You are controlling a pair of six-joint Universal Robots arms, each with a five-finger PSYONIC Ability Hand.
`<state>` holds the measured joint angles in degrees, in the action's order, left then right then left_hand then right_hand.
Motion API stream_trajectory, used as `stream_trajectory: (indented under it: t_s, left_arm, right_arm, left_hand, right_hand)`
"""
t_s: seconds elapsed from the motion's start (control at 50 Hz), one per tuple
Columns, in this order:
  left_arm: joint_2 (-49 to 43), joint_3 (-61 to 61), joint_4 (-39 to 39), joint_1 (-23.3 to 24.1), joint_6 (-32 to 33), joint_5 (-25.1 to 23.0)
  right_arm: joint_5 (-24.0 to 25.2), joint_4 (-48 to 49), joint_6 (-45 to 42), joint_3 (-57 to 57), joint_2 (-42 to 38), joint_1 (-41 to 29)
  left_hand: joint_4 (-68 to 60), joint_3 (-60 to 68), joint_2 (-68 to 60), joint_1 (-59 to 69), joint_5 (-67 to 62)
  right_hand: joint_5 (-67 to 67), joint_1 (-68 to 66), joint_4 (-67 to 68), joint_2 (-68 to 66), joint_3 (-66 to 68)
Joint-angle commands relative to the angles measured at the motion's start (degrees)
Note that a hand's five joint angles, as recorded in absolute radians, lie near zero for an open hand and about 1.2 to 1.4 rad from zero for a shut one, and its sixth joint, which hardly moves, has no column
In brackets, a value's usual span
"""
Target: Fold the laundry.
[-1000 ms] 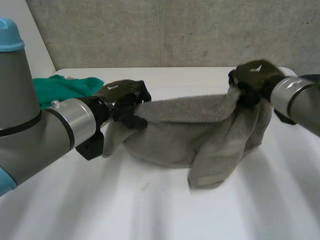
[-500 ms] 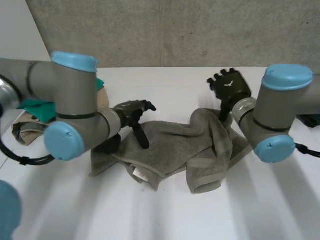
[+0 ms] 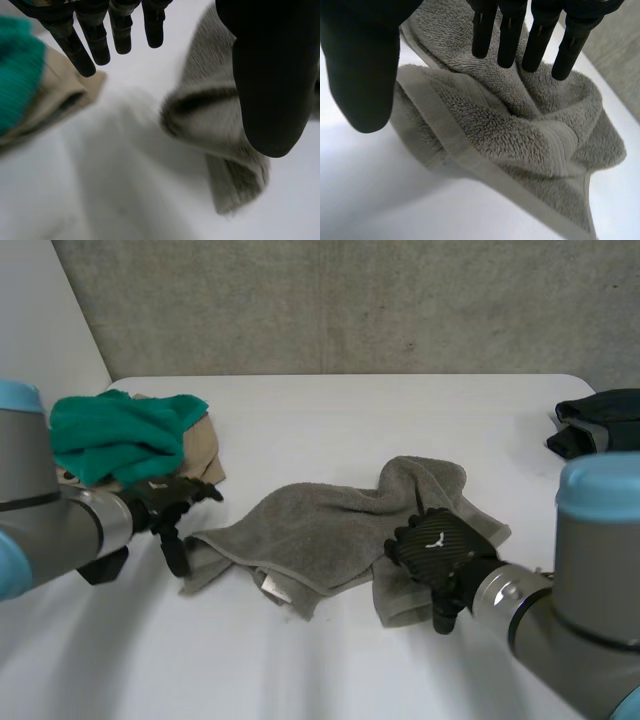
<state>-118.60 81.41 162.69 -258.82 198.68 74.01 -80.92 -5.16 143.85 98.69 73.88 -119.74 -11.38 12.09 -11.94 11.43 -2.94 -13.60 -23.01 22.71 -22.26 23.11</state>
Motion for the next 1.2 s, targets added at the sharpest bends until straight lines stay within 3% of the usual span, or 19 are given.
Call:
stream_trajectory:
  t_s: [0.02,0.08,0.1,0.12,0.14,0.26,0.36,0.46,0.52,0.62,0.8,0.88,0.96,1.04,1.1,1.14,1.2]
  left_arm:
    - [-9.10,-4.77,-0.62,2.71,-2.85,-1.59]
    - [-10.16,-6.61,-0.88,4.11,-3.82,-0.72]
    - [-10.07,-7.40,-0.71,4.46,-4.26,0.42]
    - [-9.90,-7.67,-0.71,4.55,-4.35,1.39]
    - [-9.72,-7.93,-0.53,4.56,-4.52,2.35]
    - [-0.18,-7.15,3.15,4.20,-8.12,9.56]
    - [11.27,-4.69,4.30,3.33,-9.88,7.38]
    - [20.68,-2.75,4.13,3.06,-10.15,4.83]
    - [24.29,-1.79,4.22,3.32,-9.71,3.51]
    - [24.74,-1.61,5.36,3.85,-8.84,3.42]
    - [9.19,-3.80,6.50,5.17,1.35,4.82]
    - [-0.21,-13.54,8.61,5.61,6.72,6.49]
    - [-6.81,-29.17,11.42,7.01,9.01,8.68]
    - [-4.99,-42.36,18.69,7.54,7.78,14.91]
    - [-1.56,-44.32,24.15,7.81,6.64,17.47]
    - [1.43,-43.71,28.72,8.16,5.15,18.36]
    - [2.76,-38.47,29.71,8.42,3.31,17.66]
  right_arm:
    - [-1.87,14.90,-2.60,3.70,-4.36,-0.84]
    - [-3.28,18.42,-3.31,3.79,-6.56,-0.23]
    - [-3.72,19.21,-3.48,3.79,-6.82,-0.05]
    - [-4.59,20.61,-3.66,3.79,-7.17,0.47]
    - [-5.21,21.32,-3.66,3.88,-7.09,0.74]
    - [-6.98,24.40,-0.07,4.32,2.46,5.90]
    - [-2.76,19.94,6.08,1.34,9.69,12.24]
    - [2.25,9.57,15.13,-5.51,10.58,20.41]
    - [3.75,4.38,20.15,-12.80,5.85,24.64]
    - [2.52,-3.71,23.76,-24.84,-4.43,25.00]
    - [-1.52,-20.59,19.72,-39.27,-18.68,23.42]
    - [-2.05,-16.05,20.15,-43.48,-21.76,21.22]
    - [-4.68,-2.17,22.79,-49.20,-22.91,19.11]
    - [-10.91,13.02,28.49,-53.59,-20.37,18.58]
    - [-12.77,17.89,30.96,-53.86,-18.17,18.58]
    - [-12.25,18.17,31.67,-53.86,-16.58,18.58]
    - [-8.66,12.57,31.32,-53.86,-15.53,18.67]
  left_hand:
    - [-8.72,8.02,-8.16,8.68,-7.17]
    - [-28.86,28.15,-28.30,28.82,-27.31]
    - [-49.25,48.55,-48.69,49.21,-47.70]
    - [-62.28,61.57,-61.72,62.24,-60.72]
    - [-68.55,67.85,-67.99,68.51,-67.00]
    - [-68.62,67.91,-68.06,68.57,-67.06]
    - [-68.62,67.91,-68.06,68.57,-67.06]
    - [-68.62,67.91,-68.06,68.57,-67.06]
    - [-68.62,67.91,-68.06,68.57,-67.06]
    - [-68.62,67.91,-68.06,68.57,-67.06]
    - [-68.62,67.91,-68.06,68.57,-67.06]
    - [-68.62,67.91,-68.06,68.57,-67.06]
    - [-68.62,67.91,-68.06,68.57,-67.06]
    - [-68.62,67.91,-68.06,68.57,-67.06]
    - [-68.62,67.91,-68.06,68.57,-67.06]
    - [-68.62,67.91,-68.06,68.57,-67.06]
    - [-68.62,67.91,-68.06,68.57,-67.06]
  right_hand:
    - [-14.97,-15.56,15.86,-16.31,15.46]
    - [-30.08,-30.67,30.97,-31.42,30.57]
    - [-38.97,-39.55,39.85,-40.30,39.45]
    - [-56.23,-56.82,57.12,-57.56,56.72]
    - [-56.40,-56.99,57.29,-57.74,56.89]
    - [-56.40,-56.99,57.29,-57.74,56.89]
    - [-56.40,-56.99,57.29,-57.74,56.89]
    - [-56.40,-56.99,57.29,-57.74,56.89]
    - [-56.40,-56.99,57.29,-57.74,56.89]
    - [-56.40,-56.99,57.29,-57.74,56.89]
    - [-56.40,-56.99,57.29,-57.74,56.89]
    - [-56.40,-56.99,57.29,-57.74,56.89]
    - [-56.40,-56.99,57.29,-57.74,56.89]
    - [-56.40,-56.99,57.29,-57.74,56.89]
    - [-56.40,-56.99,57.29,-57.74,56.89]
    - [-56.40,-56.99,57.29,-57.74,56.89]
    - [-56.40,-56.99,57.29,-57.74,56.89]
